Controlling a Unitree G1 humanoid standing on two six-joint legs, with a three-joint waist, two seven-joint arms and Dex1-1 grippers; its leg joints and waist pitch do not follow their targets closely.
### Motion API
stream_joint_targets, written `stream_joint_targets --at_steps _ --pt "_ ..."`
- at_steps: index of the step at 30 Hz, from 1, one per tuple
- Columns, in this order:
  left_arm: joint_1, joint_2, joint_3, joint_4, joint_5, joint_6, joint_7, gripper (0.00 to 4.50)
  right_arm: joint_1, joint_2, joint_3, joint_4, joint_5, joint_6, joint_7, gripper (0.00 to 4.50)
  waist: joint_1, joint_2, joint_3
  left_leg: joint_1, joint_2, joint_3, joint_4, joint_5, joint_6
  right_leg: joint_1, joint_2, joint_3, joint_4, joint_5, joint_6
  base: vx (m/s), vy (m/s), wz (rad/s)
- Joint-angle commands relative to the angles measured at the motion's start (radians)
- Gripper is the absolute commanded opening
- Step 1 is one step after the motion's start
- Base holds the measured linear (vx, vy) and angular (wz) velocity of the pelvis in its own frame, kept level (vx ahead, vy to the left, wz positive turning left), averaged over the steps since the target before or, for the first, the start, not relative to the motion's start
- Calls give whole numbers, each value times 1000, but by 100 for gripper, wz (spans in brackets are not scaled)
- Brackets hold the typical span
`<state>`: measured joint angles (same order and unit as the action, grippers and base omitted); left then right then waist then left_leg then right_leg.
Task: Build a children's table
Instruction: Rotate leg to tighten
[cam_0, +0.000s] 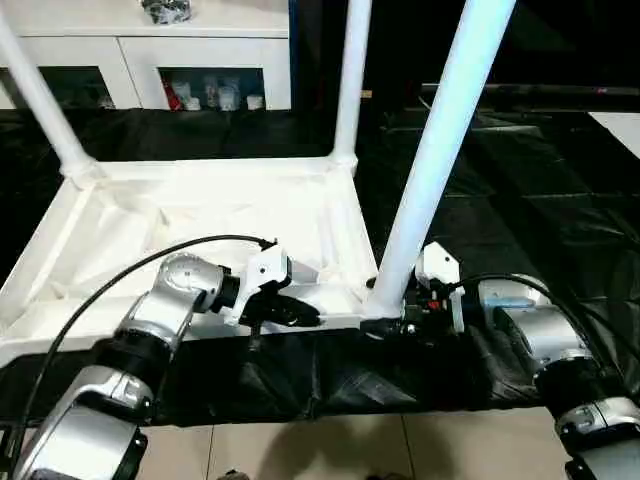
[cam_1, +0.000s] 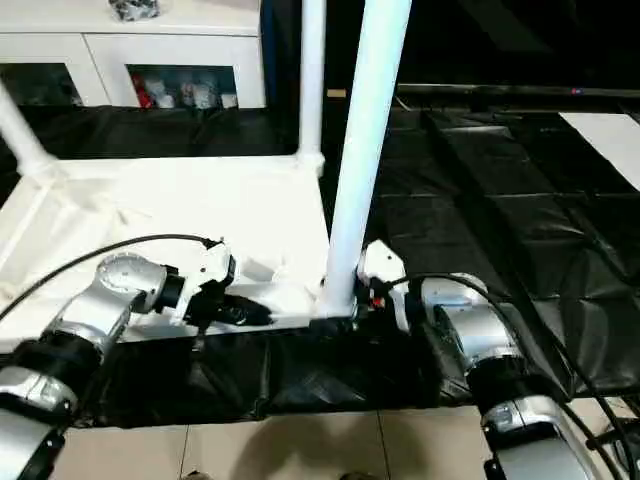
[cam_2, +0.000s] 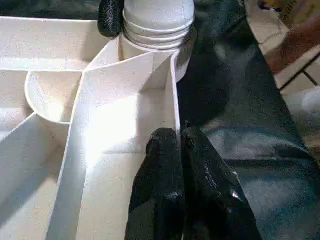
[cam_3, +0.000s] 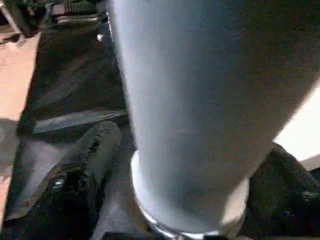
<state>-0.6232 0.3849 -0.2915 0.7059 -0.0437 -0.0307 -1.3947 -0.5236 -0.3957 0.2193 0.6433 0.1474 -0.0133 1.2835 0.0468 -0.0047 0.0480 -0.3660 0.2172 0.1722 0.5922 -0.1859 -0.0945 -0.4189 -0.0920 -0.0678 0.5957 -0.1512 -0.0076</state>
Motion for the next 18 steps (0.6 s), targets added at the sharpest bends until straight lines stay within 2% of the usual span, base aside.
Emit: stream_joint_targets --at_steps 1,7,11,15,18 --pt "-33 -16 -32 6 7 -24 -44 0 -33 16 31 12 -13 -4 30 344 -2 -10 -63 4 9 13 -70 -237 65 55 -36 32 -70 -333 -212 0 0 0" --pt "-40 -21 -31 16 7 -26 -57 0 -46 22 47 14 -14 7 65 284 0 -10 -66 3 11 13 -69 -212 69 58 -35 33 -63 -279 -229 0 0 0" --pt "-42 -24 -31 23 6 -28 -60 0 -52 24 51 26 -16 7 82 273 2 -11 -66 4 11 15 -68 -211 73 58 -35 32 -63 -276 -234 0 0 0" --pt "-44 -26 -25 34 2 -30 -66 0 -50 31 49 31 -14 10 92 272 3 -14 -65 4 10 15 -68 -217 69 57 -36 32 -66 -309 -220 0 0 0" --pt "-42 -36 -11 34 1 -21 -32 0 -33 45 28 18 0 25 51 270 4 -14 -63 4 11 14 -70 -215 67 56 -36 32 -66 -318 -216 0 0 0"
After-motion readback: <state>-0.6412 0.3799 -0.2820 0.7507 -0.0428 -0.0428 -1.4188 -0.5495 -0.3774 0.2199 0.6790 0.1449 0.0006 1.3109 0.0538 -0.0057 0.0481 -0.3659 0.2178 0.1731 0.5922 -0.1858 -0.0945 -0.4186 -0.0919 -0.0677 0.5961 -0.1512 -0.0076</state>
